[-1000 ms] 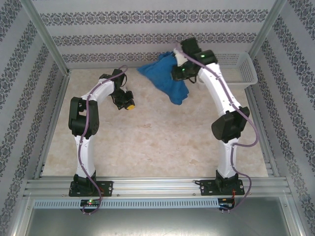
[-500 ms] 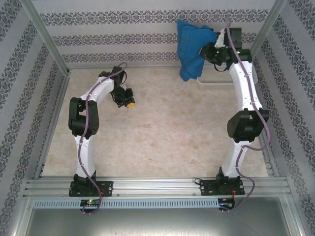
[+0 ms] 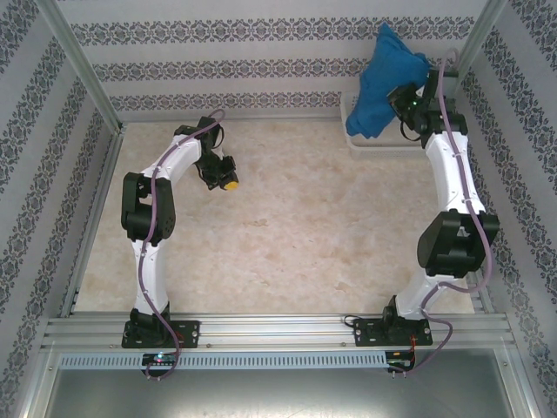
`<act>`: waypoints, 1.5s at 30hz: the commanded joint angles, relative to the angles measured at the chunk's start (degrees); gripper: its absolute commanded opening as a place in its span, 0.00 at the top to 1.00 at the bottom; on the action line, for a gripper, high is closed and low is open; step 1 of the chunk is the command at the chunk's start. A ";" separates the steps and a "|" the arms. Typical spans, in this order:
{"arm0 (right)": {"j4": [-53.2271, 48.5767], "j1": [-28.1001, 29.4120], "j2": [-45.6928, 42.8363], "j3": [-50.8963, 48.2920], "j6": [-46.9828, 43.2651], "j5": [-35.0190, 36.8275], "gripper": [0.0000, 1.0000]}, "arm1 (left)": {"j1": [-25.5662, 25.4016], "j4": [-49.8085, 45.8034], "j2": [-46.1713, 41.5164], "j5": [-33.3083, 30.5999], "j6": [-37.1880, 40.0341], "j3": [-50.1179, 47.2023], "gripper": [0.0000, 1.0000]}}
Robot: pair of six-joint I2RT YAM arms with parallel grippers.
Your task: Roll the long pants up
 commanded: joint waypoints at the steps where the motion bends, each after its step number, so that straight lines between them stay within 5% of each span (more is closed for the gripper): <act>1: 16.49 -1.50 -6.68 -4.51 6.59 4.85 1.00 | -0.01 -2.77 0.88 -0.41 1.85 1.72 1.00; 15: 34.07 -6.00 -0.59 -15.40 19.56 -3.30 1.00 | 0.08 -3.38 0.89 -0.42 2.63 1.69 1.00; 25: 52.13 -8.12 15.44 -10.26 30.43 -14.49 1.00 | 0.22 -4.42 1.40 -0.99 2.93 2.71 1.00; 33: 52.40 -8.70 23.57 -5.84 30.07 -15.46 1.00 | 0.88 -6.04 3.50 -1.72 3.12 5.37 1.00; 34: 52.27 -8.82 24.45 -4.94 30.27 -15.83 0.97 | 0.87 -6.30 3.92 -1.72 3.08 5.85 1.00; 37: 50.90 -8.91 26.19 -2.30 30.21 -17.65 0.48 | 0.93 -6.70 5.09 -1.74 2.91 7.04 1.00; 40: 48.80 -8.88 25.39 -1.12 29.00 -18.75 0.29 | 0.95 -6.16 5.78 -1.04 2.69 7.52 0.69; 42: 47.12 -8.90 23.28 -0.51 28.51 -19.83 0.27 | 1.05 -4.99 5.83 0.00 2.35 7.34 0.47; 45: 42.52 -8.58 17.61 -1.31 26.76 -21.07 0.26 | 1.08 -3.31 5.22 0.90 1.66 7.41 0.28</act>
